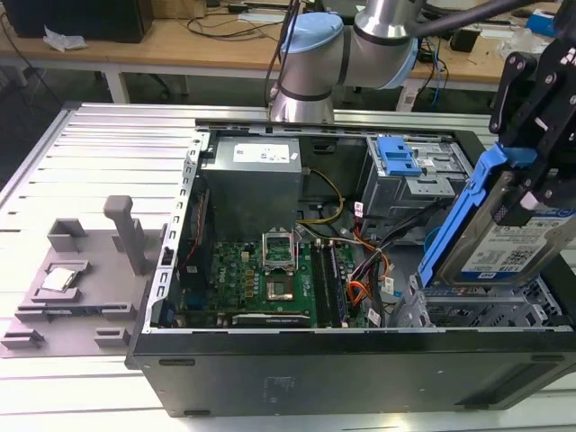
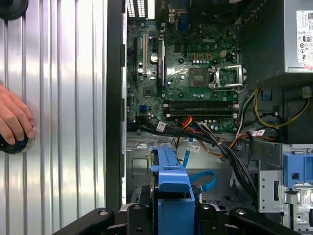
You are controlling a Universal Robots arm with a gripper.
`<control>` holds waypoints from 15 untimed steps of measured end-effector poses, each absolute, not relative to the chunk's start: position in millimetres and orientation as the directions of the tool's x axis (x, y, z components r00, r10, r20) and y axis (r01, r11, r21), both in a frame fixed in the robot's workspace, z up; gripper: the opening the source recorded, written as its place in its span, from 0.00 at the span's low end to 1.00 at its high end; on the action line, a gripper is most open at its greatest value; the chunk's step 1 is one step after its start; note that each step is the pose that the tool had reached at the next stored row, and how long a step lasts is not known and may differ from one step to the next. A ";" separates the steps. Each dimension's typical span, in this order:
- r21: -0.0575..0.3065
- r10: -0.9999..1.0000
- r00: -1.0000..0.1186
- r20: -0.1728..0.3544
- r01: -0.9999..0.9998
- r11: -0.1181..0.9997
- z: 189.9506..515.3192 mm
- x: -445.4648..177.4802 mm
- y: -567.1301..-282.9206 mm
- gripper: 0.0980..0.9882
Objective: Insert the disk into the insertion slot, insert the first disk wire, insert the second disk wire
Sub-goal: 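Insert the disk into the insertion slot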
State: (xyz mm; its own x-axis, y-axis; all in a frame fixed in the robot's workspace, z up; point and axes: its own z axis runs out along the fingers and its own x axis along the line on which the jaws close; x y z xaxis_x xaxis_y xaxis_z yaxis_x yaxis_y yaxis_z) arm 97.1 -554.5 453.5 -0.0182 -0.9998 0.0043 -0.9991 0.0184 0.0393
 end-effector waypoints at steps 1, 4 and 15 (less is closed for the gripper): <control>0.039 -1.000 -0.018 0.005 -0.999 0.018 451.4 97.9 -554.0 0.30; 0.040 -1.000 -0.018 0.006 -0.999 0.018 445.9 99.8 -551.5 0.30; 0.040 -1.000 -0.017 0.008 -0.999 0.018 425.5 103.4 -545.6 0.30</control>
